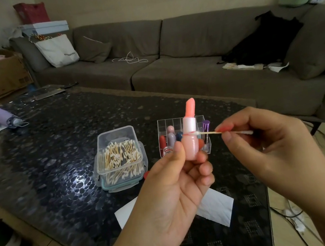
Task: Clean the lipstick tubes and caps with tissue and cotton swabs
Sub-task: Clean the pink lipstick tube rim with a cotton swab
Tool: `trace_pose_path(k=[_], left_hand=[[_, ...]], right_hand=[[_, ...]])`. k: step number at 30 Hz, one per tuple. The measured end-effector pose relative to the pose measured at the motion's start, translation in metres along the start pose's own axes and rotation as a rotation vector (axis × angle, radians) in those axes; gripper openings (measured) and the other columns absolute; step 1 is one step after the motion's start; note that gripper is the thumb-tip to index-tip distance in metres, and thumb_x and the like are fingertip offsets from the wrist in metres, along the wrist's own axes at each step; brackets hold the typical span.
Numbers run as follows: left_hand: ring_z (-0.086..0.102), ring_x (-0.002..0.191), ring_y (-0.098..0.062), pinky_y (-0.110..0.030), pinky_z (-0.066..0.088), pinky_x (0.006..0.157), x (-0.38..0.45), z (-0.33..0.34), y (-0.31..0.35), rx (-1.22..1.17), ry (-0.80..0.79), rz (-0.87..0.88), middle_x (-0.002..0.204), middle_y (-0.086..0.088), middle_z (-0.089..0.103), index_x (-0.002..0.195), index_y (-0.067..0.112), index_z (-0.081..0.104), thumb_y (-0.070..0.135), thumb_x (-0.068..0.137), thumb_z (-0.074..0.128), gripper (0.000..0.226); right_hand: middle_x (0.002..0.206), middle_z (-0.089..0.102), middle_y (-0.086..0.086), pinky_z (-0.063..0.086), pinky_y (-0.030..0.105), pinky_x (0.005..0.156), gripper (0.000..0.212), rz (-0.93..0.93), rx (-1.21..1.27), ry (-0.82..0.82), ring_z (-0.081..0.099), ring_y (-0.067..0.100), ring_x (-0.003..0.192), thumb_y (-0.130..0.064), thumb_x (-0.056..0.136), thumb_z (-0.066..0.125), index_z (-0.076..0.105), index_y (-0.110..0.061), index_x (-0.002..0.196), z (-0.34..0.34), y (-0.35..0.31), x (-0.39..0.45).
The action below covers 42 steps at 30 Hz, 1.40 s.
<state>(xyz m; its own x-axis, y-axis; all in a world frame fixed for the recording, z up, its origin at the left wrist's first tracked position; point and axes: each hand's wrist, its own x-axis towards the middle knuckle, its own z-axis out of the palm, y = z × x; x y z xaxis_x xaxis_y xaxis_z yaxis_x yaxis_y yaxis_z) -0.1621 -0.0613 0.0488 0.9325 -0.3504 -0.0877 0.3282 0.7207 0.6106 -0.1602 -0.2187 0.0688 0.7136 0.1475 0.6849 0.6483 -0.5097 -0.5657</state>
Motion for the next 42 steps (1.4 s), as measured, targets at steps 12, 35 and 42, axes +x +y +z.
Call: trace_pose_path(k=[12, 35, 42], left_hand=[[0.064, 0.068, -0.014, -0.020, 0.052, 0.058, 0.0014, 0.0004, -0.0029, 0.237, 0.088, 0.244, 0.082, -0.007, 0.069, 0.097, 0.005, 0.065, 0.026, 0.063, 0.067, 0.040], [0.063, 0.066, -0.012, -0.020, 0.052, 0.060, -0.0005, 0.0019, -0.0037, 0.273, 0.093, 0.313, 0.082, -0.008, 0.068, 0.088, 0.008, 0.067, 0.027, 0.063, 0.067, 0.031], [0.063, 0.064, -0.012, -0.020, 0.052, 0.058, -0.0019, 0.0022, -0.0027, 0.255, 0.101, 0.293, 0.077, -0.006, 0.067, 0.085, 0.008, 0.066, 0.023, 0.065, 0.065, 0.026]], right_hand=[[0.063, 0.053, -0.011, 0.044, 0.021, 0.050, 0.013, -0.068, -0.108, 0.030, 0.053, 0.011, 0.059, -0.027, 0.082, 0.054, 0.067, -0.023, 0.083, -0.0009, -0.0044, 0.0010], [0.075, 0.059, -0.002, 0.044, 0.024, 0.049, 0.010, -0.035, -0.039, 0.038, 0.054, 0.015, 0.060, -0.030, 0.082, 0.054, 0.064, -0.029, 0.084, -0.0003, -0.0074, 0.0014], [0.073, 0.059, -0.003, 0.043, 0.023, 0.049, 0.009, -0.029, -0.060, 0.050, 0.053, 0.015, 0.059, -0.030, 0.082, 0.054, 0.064, -0.030, 0.082, -0.0032, -0.0044, 0.0026]])
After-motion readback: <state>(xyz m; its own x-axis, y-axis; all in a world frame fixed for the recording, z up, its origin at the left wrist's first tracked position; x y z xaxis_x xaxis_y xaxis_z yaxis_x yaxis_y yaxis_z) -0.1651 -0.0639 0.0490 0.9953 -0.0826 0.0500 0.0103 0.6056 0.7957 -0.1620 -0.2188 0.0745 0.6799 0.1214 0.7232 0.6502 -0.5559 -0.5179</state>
